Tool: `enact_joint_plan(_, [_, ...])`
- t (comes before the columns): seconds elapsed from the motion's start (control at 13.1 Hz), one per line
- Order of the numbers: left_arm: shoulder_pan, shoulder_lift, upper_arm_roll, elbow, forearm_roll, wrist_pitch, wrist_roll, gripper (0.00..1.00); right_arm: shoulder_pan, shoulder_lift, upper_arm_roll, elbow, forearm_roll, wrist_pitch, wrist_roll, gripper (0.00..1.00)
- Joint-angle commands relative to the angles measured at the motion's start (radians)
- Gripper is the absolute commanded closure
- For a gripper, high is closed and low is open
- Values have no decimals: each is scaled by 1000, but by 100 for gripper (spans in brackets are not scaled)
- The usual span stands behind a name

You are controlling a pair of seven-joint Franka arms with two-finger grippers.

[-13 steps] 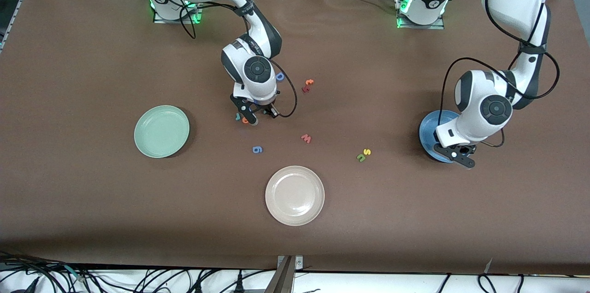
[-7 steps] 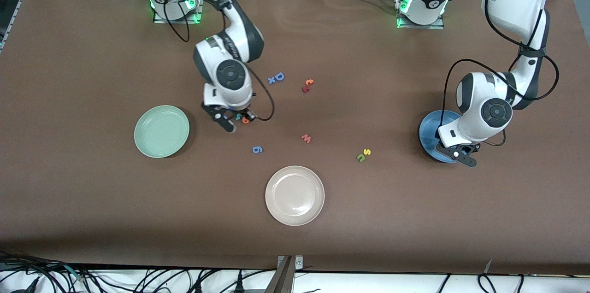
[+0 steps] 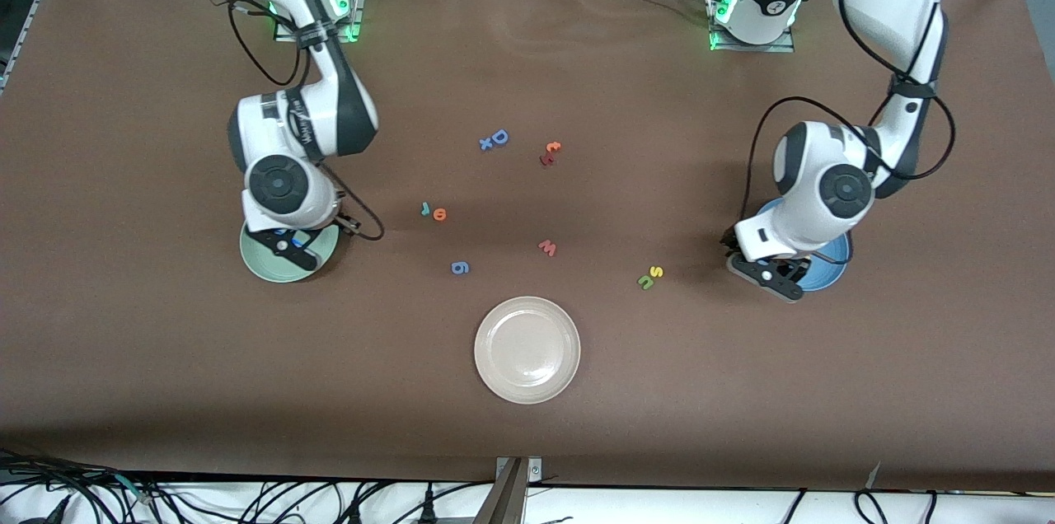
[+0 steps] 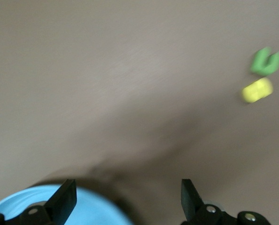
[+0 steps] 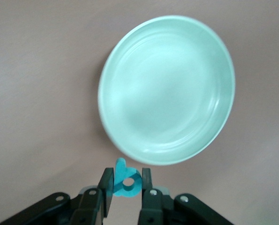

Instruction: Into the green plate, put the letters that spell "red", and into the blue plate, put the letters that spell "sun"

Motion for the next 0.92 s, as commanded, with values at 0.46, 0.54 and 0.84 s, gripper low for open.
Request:
enact_joint_plan(0.46, [-134, 43, -23, 50, -31, 1, -716, 3, -154, 159, 9, -5, 149, 72, -273, 65])
enact_joint_plan(0.54, [-134, 55, -23, 71, -31, 1, -795, 3, -157, 158, 9, -5, 150, 67, -275, 25])
enact_joint_plan(0.84, [-137, 78, -23, 84, -48, 7, -1105, 3, -151, 129, 6, 39, 150, 11, -269, 0])
